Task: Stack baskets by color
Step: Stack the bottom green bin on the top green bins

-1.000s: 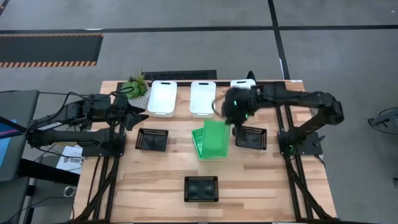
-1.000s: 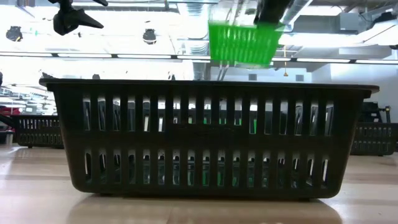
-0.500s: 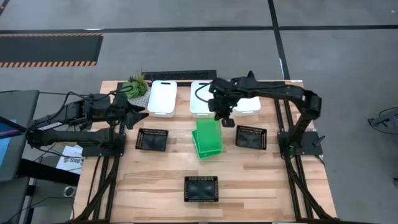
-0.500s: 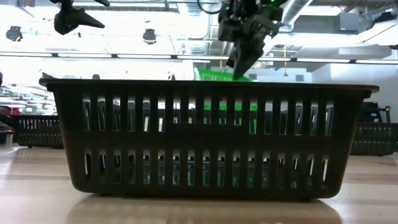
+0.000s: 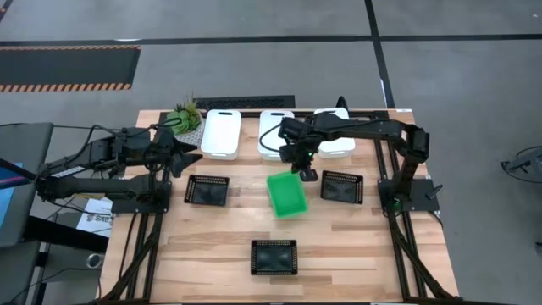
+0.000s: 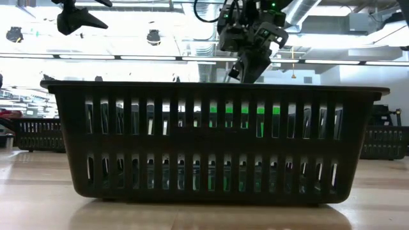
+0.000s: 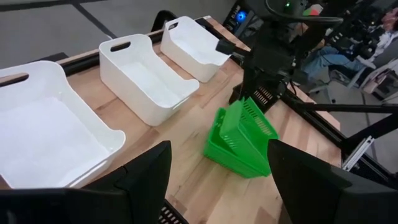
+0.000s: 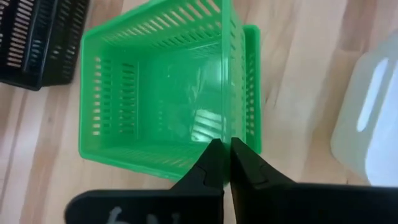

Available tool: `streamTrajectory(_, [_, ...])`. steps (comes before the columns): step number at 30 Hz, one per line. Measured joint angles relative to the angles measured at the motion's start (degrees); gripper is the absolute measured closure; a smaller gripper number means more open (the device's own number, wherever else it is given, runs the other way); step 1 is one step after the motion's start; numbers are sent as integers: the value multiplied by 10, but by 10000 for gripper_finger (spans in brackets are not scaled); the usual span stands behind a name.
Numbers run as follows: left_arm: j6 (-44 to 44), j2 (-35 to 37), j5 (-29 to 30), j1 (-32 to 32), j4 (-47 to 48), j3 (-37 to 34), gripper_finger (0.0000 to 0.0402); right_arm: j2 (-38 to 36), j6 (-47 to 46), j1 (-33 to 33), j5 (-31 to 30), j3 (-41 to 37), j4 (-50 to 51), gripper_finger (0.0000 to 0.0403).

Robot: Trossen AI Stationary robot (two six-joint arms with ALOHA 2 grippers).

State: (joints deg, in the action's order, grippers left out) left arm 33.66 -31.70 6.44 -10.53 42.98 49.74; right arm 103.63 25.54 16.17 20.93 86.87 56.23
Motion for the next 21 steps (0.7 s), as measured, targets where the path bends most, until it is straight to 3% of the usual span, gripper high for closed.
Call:
streamTrajectory(10, [11, 0, 0, 0, 0, 0, 148, 38, -44, 5, -3, 0, 5, 331])
streamTrajectory(21, [19, 0, -17, 0, 1, 0, 148, 47, -120, -1, 0, 1, -30, 246])
